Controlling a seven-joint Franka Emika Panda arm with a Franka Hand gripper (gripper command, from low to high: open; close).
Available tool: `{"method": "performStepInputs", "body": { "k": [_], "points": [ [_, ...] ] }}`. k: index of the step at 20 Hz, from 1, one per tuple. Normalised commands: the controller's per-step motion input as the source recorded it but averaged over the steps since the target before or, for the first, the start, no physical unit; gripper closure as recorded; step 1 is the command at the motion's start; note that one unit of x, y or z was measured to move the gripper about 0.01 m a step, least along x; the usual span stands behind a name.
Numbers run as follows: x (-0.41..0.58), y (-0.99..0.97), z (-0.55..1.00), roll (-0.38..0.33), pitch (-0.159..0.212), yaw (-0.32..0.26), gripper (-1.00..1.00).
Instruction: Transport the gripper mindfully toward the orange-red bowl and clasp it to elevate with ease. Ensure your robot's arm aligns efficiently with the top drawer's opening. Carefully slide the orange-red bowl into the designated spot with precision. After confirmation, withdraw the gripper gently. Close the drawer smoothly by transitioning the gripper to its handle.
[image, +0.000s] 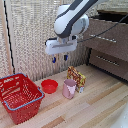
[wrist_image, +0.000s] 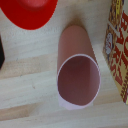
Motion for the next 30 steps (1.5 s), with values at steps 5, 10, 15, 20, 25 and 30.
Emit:
{"method": "performStepInputs", "body": {
  "k": [5,10,15,20,25,30],
  "points": [
    [0.091,0.00,-0.35,-0.066,0.023,-0.002,-1.00],
    [0.077,0.01,-0.34,-0.055,0.035,-0.014,-1.00],
    [0.143,0.06,-0.35,-0.053,0.020,-0.007,-1.00],
    [0.249,0.05,-0.30,-0.056,0.000,0.006,-1.00],
    [0.282,0.01,-0.24,-0.035,-0.006,0.036,-1.00],
    [0.169,0.04,-0.27,-0.050,0.000,0.016,-1.00]
  ]
}}
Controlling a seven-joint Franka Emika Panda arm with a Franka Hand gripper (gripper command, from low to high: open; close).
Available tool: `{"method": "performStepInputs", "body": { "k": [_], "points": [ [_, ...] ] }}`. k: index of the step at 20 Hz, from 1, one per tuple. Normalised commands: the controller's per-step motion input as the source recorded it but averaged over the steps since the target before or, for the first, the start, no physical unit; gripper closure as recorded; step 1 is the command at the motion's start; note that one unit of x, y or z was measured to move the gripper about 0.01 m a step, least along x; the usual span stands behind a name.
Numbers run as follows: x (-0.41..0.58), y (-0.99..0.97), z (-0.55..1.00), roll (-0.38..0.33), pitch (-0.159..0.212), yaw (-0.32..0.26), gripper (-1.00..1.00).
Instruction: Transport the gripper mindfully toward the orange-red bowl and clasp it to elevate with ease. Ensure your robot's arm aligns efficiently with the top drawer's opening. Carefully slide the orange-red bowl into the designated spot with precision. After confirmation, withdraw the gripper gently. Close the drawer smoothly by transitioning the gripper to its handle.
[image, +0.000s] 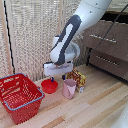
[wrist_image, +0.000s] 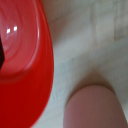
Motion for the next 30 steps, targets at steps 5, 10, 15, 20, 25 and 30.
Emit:
{"method": "performStepInputs", "body": {
  "k": [5,10,15,20,25,30],
  "points": [
    [0.043,0.09,-0.23,-0.099,0.002,0.000,-1.00],
    [0.042,0.13,-0.07,-0.057,0.000,0.000,1.00],
    [0.000,0.12,0.00,-0.034,0.000,0.007,1.00],
    [0.000,0.09,0.00,-0.032,0.000,0.004,1.00],
    [0.000,0.01,0.02,0.000,0.000,-0.006,1.00],
    [0.010,0.00,0.35,0.000,0.000,-0.054,1.00]
  ]
}}
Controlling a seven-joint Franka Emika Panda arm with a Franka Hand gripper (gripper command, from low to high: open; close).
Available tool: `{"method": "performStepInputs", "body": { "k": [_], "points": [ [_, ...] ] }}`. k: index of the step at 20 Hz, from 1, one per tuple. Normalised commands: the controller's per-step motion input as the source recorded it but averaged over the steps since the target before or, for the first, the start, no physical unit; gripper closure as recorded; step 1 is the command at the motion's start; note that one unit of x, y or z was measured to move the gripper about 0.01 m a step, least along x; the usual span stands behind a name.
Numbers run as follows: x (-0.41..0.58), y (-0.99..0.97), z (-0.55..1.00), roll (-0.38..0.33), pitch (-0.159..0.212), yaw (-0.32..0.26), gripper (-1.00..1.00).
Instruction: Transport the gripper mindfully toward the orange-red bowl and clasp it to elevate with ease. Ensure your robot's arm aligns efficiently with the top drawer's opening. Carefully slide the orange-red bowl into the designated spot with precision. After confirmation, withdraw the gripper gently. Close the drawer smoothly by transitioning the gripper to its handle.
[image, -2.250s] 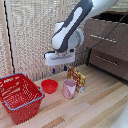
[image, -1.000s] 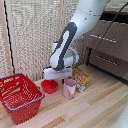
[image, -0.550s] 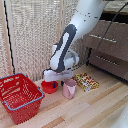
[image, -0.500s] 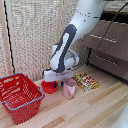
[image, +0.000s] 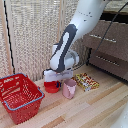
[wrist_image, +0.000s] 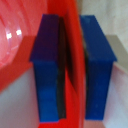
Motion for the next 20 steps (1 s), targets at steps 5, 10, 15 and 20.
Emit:
{"method": "performStepInputs", "body": {
  "k": [5,10,15,20],
  "points": [
    [0.038,0.00,0.72,0.000,0.013,-0.072,1.00],
    [0.061,0.00,0.73,0.000,0.024,-0.068,1.00],
    [0.130,0.00,0.72,-0.011,0.018,-0.067,1.00],
    [0.187,0.00,0.79,-0.039,0.000,-0.043,1.00]
  ]
}}
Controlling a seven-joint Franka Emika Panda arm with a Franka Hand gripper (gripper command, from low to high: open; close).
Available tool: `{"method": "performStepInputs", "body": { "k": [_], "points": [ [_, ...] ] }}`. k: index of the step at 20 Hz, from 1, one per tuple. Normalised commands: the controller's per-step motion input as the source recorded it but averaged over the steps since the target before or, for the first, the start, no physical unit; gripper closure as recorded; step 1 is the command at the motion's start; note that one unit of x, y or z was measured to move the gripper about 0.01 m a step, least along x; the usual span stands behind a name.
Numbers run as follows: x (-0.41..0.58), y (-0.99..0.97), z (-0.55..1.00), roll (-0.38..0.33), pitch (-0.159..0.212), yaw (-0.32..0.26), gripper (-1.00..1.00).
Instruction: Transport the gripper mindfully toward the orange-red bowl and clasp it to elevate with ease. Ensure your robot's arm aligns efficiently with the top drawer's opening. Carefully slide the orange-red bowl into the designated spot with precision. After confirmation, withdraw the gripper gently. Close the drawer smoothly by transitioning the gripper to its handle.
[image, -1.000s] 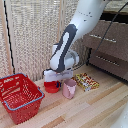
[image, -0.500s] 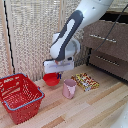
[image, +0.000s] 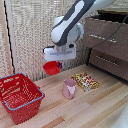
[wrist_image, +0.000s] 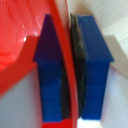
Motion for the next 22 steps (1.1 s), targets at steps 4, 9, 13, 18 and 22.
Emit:
{"method": "performStepInputs", "body": {
  "k": [4,9,13,18,22],
  "points": [
    [0.194,0.00,0.85,-0.061,0.001,-0.021,1.00],
    [0.171,-0.03,0.86,-0.046,0.009,-0.033,1.00],
    [0.176,-0.10,0.87,-0.023,0.056,-0.069,1.00],
    [0.309,-0.08,0.91,-0.074,0.080,-0.089,1.00],
    [0.259,-0.30,0.83,-0.003,0.104,-0.152,1.00]
  ]
}}
